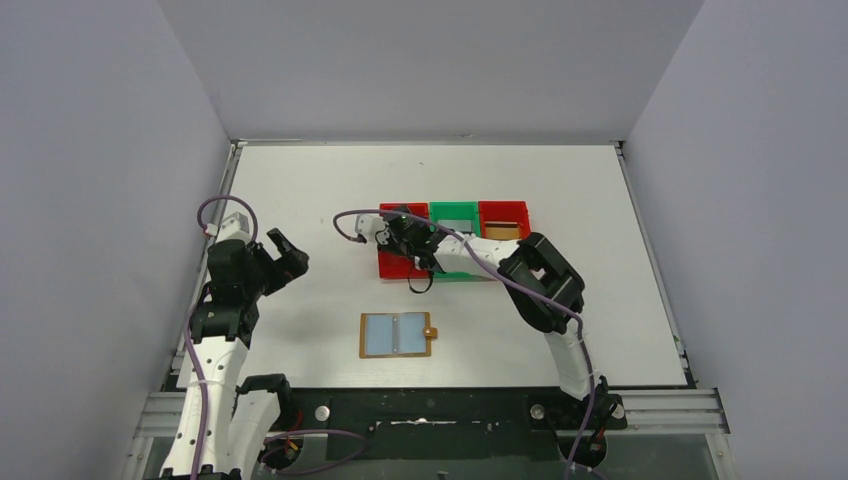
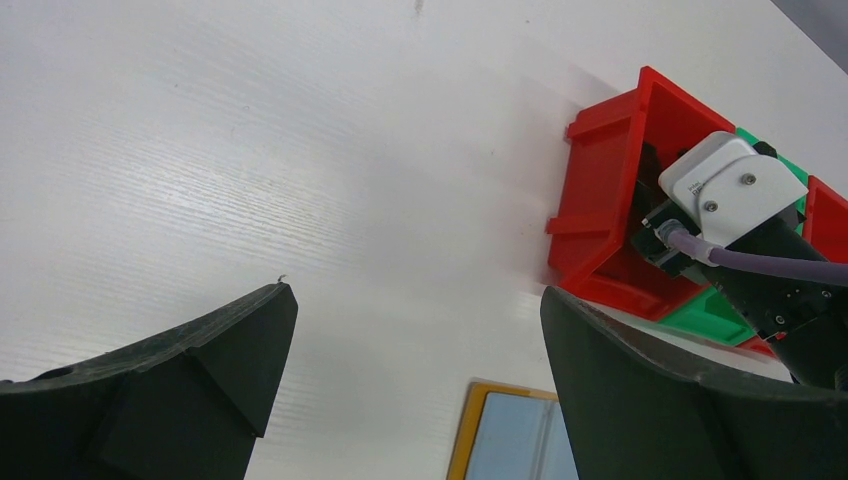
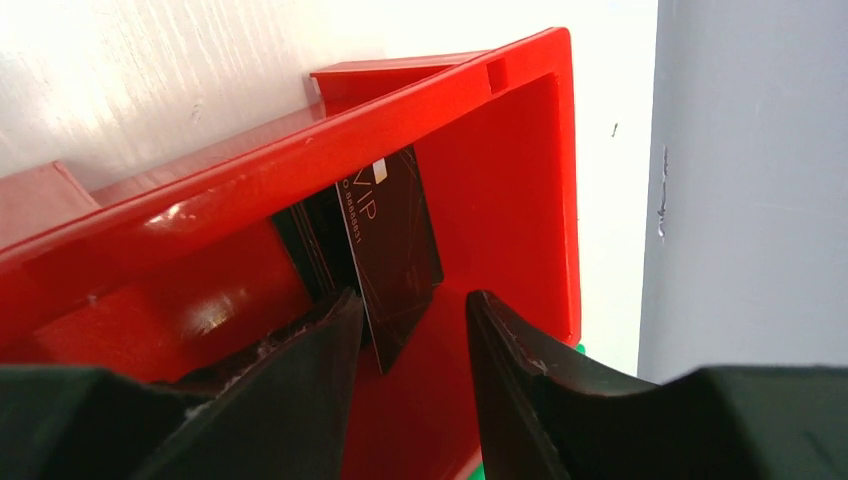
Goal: Take the credit cards out of the card holder
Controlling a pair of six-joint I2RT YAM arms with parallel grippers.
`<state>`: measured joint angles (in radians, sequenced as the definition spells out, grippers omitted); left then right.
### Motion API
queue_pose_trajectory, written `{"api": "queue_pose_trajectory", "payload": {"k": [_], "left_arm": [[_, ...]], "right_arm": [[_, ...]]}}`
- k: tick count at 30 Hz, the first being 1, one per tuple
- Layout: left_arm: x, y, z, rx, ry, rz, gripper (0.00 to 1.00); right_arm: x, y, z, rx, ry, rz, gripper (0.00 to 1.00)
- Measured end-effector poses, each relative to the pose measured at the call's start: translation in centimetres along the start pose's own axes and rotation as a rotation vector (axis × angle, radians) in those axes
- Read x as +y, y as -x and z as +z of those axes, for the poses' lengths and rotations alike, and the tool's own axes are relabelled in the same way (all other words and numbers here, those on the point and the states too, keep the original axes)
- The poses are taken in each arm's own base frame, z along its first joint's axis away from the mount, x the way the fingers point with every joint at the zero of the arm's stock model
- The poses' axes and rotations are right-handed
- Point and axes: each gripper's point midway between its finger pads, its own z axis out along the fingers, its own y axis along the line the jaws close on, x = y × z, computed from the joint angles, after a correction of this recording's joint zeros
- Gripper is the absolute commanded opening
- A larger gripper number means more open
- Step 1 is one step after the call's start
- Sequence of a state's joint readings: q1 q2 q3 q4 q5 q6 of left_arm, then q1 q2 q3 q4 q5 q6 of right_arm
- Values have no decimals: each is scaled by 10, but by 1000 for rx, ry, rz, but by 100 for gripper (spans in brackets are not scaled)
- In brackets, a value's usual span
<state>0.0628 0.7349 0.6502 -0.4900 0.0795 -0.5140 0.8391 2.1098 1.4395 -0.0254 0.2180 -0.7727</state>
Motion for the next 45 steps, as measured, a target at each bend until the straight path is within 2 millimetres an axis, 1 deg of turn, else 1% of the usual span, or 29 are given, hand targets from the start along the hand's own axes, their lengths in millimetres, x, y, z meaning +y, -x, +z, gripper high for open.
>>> {"api": "queue_pose_trajectory", "payload": {"k": [5,12,16,21,24,27,28,29,32,33,35,37,38,39,40,42,45], "left_arm": [[-1,0,0,2,-5,1,96],[-2,0,1,6,-13,3,96],[-2,-2,3,15,-14,2,95],[-4,-3,3,21,-20,2,95],[-4,-2,4,20,-24,2,95],[-4,-2,3,20,-24,2,95],[-4,-2,4,20,-24,2,95],[-4,-2,4,20,-24,2,95],[-4,-2,4,18,-22,1,95],[-3,-2,4,18,-21,0,95],[-3,-2,4,17,-20,0,95],[-2,-1,4,15,-16,0,95],[-2,-1,4,13,-14,0,95],[-1,-1,4,11,-10,0,95],[-1,0,4,7,-5,-1,95],[1,2,3,-3,6,-1,96],[4,4,3,-18,24,-3,96]], "right_arm": [[-2,-3,1,3,-1,8,50],[-2,-3,2,-6,-14,44,55],[1,-6,3,-4,-22,60,56],[-3,-6,4,-16,-63,84,59],[-2,-8,-1,-23,-81,96,61],[-4,-6,-14,-36,-101,118,61],[-7,-4,-21,-49,-121,136,63],[-10,0,-30,-66,-142,158,67],[-19,14,-68,-124,-210,265,76],[-23,21,-83,-141,-240,318,77],[-28,40,-113,-183,-279,454,77],[-28,58,-136,-213,-282,615,80],[-22,67,-145,-229,-268,697,81],[-16,72,-150,-237,-252,761,82],[-5,74,-154,-237,-229,838,82],[23,70,-157,-210,-176,975,82],[76,55,-157,-121,-100,1117,81]]}}
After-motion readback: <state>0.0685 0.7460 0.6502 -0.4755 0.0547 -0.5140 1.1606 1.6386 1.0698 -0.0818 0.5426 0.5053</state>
